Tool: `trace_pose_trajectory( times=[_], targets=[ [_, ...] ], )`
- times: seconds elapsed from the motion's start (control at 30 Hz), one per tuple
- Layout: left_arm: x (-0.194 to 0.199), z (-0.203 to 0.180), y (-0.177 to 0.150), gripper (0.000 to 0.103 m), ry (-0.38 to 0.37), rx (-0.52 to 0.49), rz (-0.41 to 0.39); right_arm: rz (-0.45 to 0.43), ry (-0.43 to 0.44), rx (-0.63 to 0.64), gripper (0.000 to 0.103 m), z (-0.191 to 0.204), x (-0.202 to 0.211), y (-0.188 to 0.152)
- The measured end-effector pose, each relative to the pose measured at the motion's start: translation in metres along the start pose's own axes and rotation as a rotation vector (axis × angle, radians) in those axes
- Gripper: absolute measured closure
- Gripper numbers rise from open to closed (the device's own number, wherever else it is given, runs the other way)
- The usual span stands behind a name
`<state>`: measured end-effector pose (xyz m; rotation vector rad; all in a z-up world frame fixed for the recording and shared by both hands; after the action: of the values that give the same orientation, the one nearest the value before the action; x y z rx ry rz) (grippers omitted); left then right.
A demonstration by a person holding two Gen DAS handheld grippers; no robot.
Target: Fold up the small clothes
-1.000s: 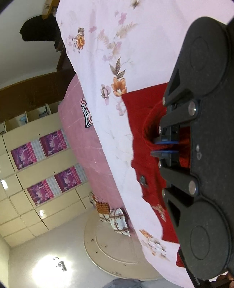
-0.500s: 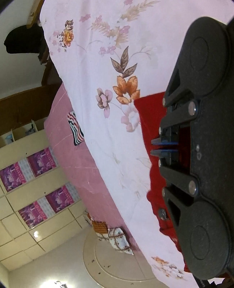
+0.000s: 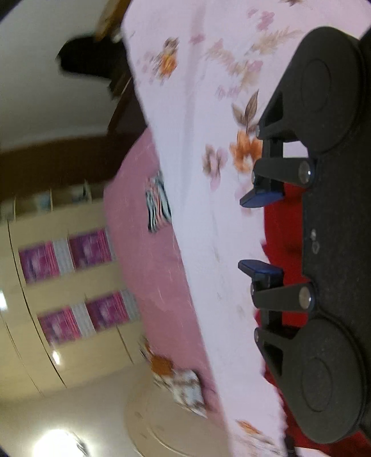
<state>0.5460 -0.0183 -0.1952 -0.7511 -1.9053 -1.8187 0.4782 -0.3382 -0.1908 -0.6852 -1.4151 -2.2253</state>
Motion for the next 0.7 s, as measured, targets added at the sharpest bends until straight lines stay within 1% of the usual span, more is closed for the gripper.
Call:
trace_pose_trajectory(
  times=[0.03,0.07,0.1,0.17,0.23,0.27,0.3,0.33,0.37,0.4,0.43,0.47,0.53,0.6,0.63,0.7],
  targets=[
    [0.004,-0.002,-0.002,0.097,-0.004,-0.022,-0.001,0.002,-0.011,0.031,0.062,0.004,-0.002,-0.004],
    [0.007,-0.003,-0.004,0.097,-0.008,-0.039,0.000,0.009,-0.027,0.042,0.055,0.006,-0.006,-0.006],
    [0.008,-0.006,-0.008,0.097,-0.019,-0.062,0.010,0.028,-0.040,0.035,0.046,0.004,-0.012,-0.007],
    [0.004,-0.012,-0.013,0.097,-0.038,-0.100,0.037,0.078,-0.044,0.013,0.046,-0.001,-0.023,-0.011],
    [-0.003,-0.021,-0.017,0.097,-0.063,-0.124,0.062,0.136,-0.050,0.028,0.046,-0.001,-0.036,-0.017],
    [-0.006,-0.024,-0.019,0.097,-0.064,-0.129,0.065,0.144,-0.064,0.041,0.046,0.000,-0.040,-0.021],
    [-0.010,-0.027,-0.021,0.097,-0.060,-0.135,0.070,0.150,-0.068,0.045,0.052,0.000,-0.042,-0.023],
    [-0.016,-0.028,-0.024,0.097,-0.050,-0.136,0.088,0.152,-0.073,0.054,0.059,0.000,-0.043,-0.026],
    [-0.021,-0.028,-0.027,0.097,-0.036,-0.130,0.103,0.145,-0.082,0.068,0.074,0.001,-0.041,-0.028],
    [-0.024,-0.026,-0.030,0.097,-0.025,-0.122,0.104,0.138,-0.072,0.072,0.083,0.001,-0.038,-0.029],
    [-0.025,-0.025,-0.032,0.097,-0.019,-0.118,0.094,0.138,-0.058,0.065,0.084,0.000,-0.036,-0.030],
    [-0.026,-0.024,-0.033,0.097,-0.013,-0.114,0.093,0.129,-0.054,0.068,0.088,-0.001,-0.033,-0.031],
    [-0.027,-0.023,-0.033,0.097,-0.007,-0.099,0.097,0.108,-0.067,0.076,0.092,-0.003,-0.031,-0.029],
    [-0.028,-0.023,-0.034,0.097,0.010,-0.112,0.095,0.048,-0.130,0.070,0.096,-0.010,-0.028,-0.021],
    [-0.029,-0.023,-0.034,0.097,0.015,-0.119,0.089,0.037,-0.154,0.057,0.096,-0.015,-0.030,-0.019],
    [-0.029,-0.022,-0.037,0.097,0.017,-0.118,0.073,0.101,-0.170,0.021,0.096,-0.026,-0.042,-0.023]
  ],
)
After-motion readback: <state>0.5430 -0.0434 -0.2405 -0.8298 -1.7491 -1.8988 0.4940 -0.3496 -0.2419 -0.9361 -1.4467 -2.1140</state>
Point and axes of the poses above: each gripper's, at about its wrist camera, not at the fingertips, and x roughly against the way its jaws point, z to its left, y to its top, the point moved 4 cm from there along -x, roughly the way its jaws point, and after that the axes turned 10 degrees about -x, right-handed, at the moved point
